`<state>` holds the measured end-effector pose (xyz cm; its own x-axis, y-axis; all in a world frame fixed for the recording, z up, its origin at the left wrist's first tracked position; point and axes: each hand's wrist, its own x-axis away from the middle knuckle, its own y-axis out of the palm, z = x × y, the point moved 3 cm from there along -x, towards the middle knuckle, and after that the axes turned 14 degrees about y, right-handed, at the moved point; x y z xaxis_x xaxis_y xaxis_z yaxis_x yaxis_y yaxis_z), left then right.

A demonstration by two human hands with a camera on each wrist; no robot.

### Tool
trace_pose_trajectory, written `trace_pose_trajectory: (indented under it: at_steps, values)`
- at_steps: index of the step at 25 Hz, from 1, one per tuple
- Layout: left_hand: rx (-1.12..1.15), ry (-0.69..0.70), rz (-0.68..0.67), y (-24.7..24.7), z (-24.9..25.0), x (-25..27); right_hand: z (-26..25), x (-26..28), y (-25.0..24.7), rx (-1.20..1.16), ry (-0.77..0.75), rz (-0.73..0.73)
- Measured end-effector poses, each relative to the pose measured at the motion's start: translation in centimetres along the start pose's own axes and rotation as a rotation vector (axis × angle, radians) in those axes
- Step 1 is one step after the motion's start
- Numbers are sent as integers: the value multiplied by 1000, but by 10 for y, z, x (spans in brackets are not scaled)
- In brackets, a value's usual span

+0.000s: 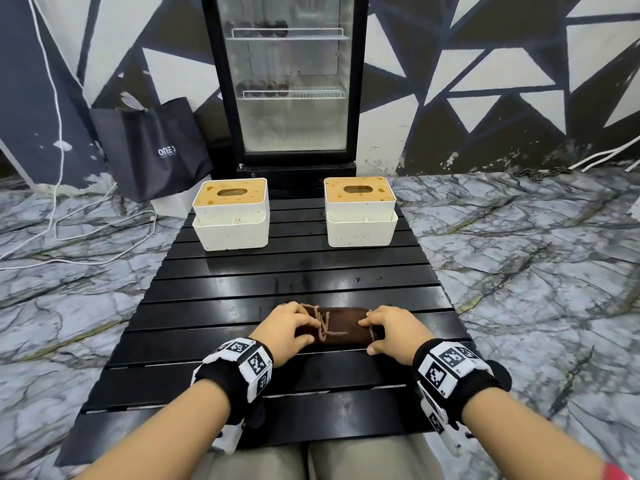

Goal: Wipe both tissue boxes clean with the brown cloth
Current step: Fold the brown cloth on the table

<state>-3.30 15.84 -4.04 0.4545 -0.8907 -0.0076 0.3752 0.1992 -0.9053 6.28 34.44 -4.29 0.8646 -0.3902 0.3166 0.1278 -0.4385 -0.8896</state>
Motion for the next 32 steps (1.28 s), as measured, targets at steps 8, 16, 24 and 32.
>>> trace_pose_trajectory:
  at_steps: [8,16,24,32]
  values:
    - [93,-34,238,-24,-16,24,-6,1,-5,-67,-39,107]
    - [-23,-257,-76,-19,-49,50,-88,10,-13,-307,-264,171]
    - [-52,-269,-84,-14,-51,53,-134,-4,19,-131,-285,27]
    - [-41,-282,-100,-16,-51,53,-124,-14,23,145,-378,-189]
